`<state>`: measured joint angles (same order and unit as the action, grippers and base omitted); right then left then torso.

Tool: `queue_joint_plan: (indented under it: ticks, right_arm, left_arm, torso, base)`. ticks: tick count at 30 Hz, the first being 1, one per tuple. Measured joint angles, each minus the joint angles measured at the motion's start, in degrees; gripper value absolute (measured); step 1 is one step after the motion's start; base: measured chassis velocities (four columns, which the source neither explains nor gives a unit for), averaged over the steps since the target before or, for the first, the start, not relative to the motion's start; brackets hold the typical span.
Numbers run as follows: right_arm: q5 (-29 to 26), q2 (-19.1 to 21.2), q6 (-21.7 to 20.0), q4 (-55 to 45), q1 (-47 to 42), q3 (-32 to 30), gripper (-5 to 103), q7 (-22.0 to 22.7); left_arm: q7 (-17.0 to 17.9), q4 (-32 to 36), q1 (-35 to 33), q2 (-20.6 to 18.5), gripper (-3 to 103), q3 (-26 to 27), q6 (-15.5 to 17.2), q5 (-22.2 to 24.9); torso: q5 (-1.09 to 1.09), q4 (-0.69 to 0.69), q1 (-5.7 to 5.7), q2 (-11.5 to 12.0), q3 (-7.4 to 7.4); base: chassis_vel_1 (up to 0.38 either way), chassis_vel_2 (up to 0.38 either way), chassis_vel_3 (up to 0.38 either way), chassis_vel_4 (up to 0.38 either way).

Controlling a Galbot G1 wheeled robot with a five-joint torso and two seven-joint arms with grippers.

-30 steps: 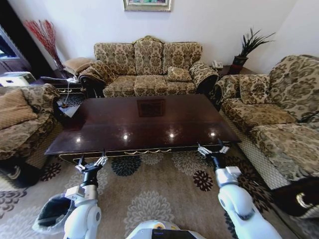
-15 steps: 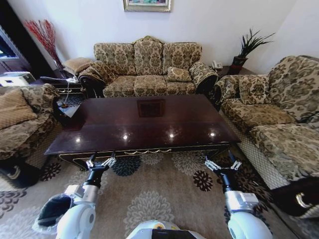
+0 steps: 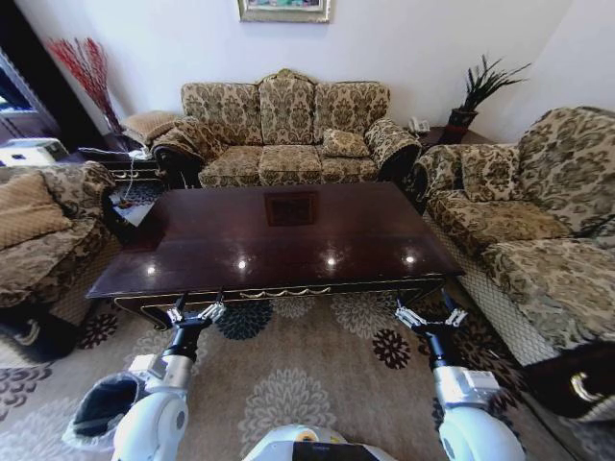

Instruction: Move to the front of the table and place the trash on the table into the trash bin.

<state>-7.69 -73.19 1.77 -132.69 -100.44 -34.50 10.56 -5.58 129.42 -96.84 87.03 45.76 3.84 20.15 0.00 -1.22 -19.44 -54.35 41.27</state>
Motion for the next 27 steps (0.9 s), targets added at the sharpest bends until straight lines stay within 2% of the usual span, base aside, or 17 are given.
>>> queue_joint_plan:
  ticks: [27]
  right_arm:
    - [-0.10, 0.08, -0.10, 0.13, 0.10, 0.08, 100, 0.09]
  left_arm:
    - [0.12, -0.04, 0.02, 0.01, 100, 0.02, -0.11, -0.05]
  torso:
    - [0.00, 0.02, 0.06, 0.14, -0.06]
  base:
    - [0.004, 0.004, 0.006, 0.004]
